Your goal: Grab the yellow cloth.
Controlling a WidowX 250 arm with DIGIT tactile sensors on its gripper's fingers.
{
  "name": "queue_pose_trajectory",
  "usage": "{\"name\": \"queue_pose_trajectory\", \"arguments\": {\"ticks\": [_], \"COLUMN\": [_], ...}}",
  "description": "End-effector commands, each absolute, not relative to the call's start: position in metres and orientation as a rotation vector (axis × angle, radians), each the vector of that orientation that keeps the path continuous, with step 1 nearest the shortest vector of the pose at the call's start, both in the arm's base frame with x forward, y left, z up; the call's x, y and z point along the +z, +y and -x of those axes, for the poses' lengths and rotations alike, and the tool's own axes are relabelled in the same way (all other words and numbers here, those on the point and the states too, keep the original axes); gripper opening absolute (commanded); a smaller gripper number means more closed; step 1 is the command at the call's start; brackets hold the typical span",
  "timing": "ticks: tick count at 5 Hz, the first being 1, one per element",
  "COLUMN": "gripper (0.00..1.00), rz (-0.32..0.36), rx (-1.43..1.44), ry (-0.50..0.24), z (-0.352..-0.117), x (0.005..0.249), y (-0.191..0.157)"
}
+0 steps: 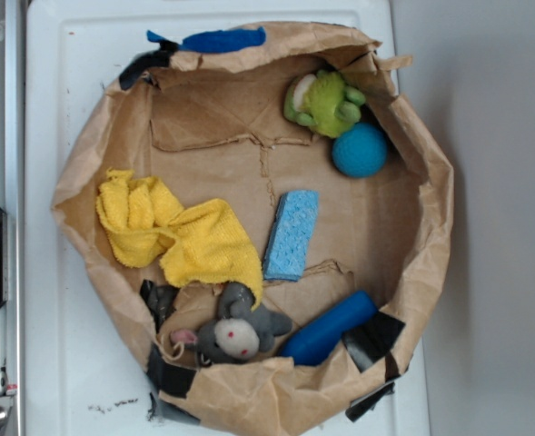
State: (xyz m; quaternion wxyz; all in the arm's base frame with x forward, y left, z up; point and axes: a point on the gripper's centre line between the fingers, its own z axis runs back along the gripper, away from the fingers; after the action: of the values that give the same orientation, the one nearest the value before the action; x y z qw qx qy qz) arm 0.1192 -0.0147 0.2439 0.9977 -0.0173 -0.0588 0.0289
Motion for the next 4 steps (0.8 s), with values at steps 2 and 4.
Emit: {"name": "queue_pose_trajectory", "arguments": {"ticks": [2, 4], "gripper": [1.0, 1.0], "rz": [-0.017, 0.009], "rx": [0.108, 0.057], "ry": [-0.141, -0.104], "z": [-0.147, -0.182], "x": [0.247, 0.232], "y": [-0.022, -0.015]}}
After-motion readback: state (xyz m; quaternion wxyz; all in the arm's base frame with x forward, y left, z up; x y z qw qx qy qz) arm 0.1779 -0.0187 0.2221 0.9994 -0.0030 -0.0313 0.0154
